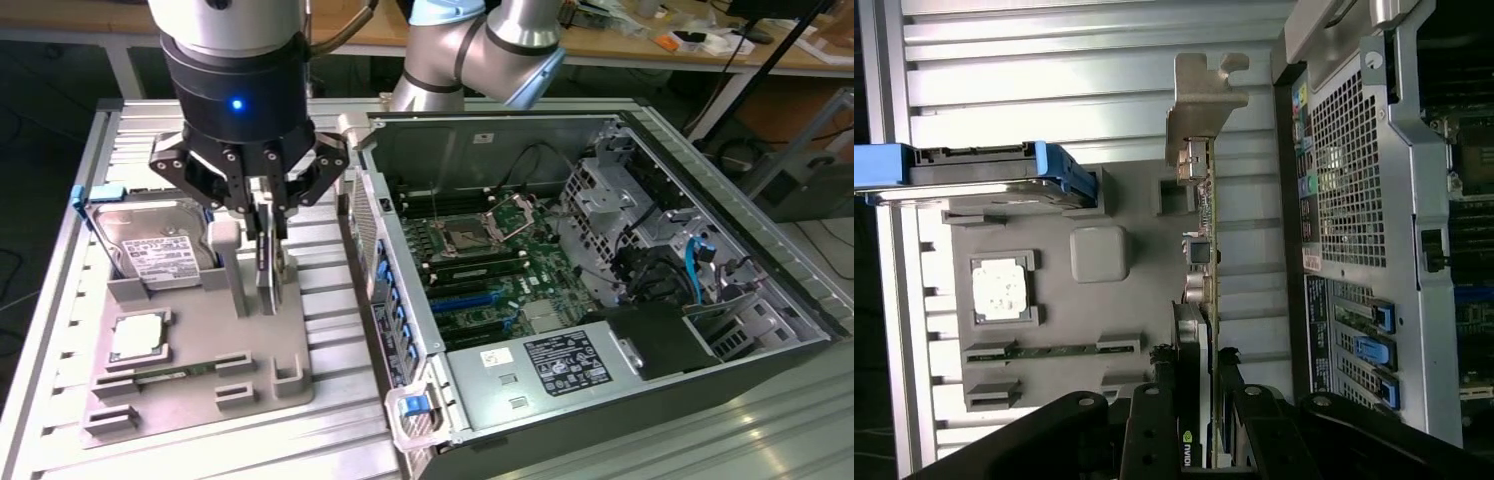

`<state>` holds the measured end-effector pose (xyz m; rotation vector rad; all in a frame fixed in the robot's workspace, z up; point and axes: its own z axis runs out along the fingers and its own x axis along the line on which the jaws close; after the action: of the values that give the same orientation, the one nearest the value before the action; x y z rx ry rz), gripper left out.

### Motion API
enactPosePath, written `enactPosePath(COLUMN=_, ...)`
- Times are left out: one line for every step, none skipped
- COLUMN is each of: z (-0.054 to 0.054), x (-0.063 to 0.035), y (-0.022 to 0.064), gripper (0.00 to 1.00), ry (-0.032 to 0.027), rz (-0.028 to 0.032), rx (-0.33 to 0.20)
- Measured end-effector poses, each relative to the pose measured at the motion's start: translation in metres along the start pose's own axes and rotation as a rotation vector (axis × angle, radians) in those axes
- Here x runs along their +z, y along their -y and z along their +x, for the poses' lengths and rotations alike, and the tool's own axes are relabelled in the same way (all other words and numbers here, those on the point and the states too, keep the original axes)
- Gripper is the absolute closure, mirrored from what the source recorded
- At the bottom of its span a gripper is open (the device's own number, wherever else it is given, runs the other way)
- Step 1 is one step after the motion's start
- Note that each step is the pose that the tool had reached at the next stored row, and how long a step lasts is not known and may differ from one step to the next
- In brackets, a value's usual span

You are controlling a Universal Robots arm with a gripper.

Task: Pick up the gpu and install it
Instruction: 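Pick up the gpu and move the gpu toward the slot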

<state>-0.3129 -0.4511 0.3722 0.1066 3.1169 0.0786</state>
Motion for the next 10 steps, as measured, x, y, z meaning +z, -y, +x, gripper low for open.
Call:
enactPosePath(z=0.0, x=-0.0014, y=-0.0001, gripper=0.73, ry=-0.0001, rz=0.0001, rx=0.0)
enactPosePath(z=0.0, x=-0.0028, y=-0.0001, gripper=0.73, ry=0.0, rz=0.0, rx=0.0)
enactPosePath(z=0.0, x=-0.004, y=-0.0002, gripper=0.73, ry=0.0, rz=0.0, rx=0.0)
enactPosePath(z=0.0, x=-0.0055, y=-0.0003, gripper=0.73, ry=-0.0001, rz=0.0, rx=0.0)
enactPosePath(z=0.0, x=-0.0065, y=-0.0003, gripper=0.73, ry=0.0, rz=0.0, rx=0.0)
enactPosePath(z=0.0, x=-0.008, y=-0.0004, gripper=0.73, ry=0.0, rz=0.0, rx=0.0)
enactPosePath(z=0.0, x=-0.009, y=-0.0005, gripper=0.73, ry=0.0, rz=0.0001, rx=0.0)
enactPosePath(z=0.0, x=-0.0108, y=-0.0005, gripper=0.73, ry=0.0, rz=0.0001, rx=0.0)
enactPosePath(z=0.0, x=-0.0121, y=-0.0006, gripper=0.73, ry=-0.0001, rz=0.0001, rx=0.0)
enactPosePath(z=0.0, x=-0.0139, y=-0.0007, gripper=0.73, ry=0.0, rz=0.0, rx=0.0)
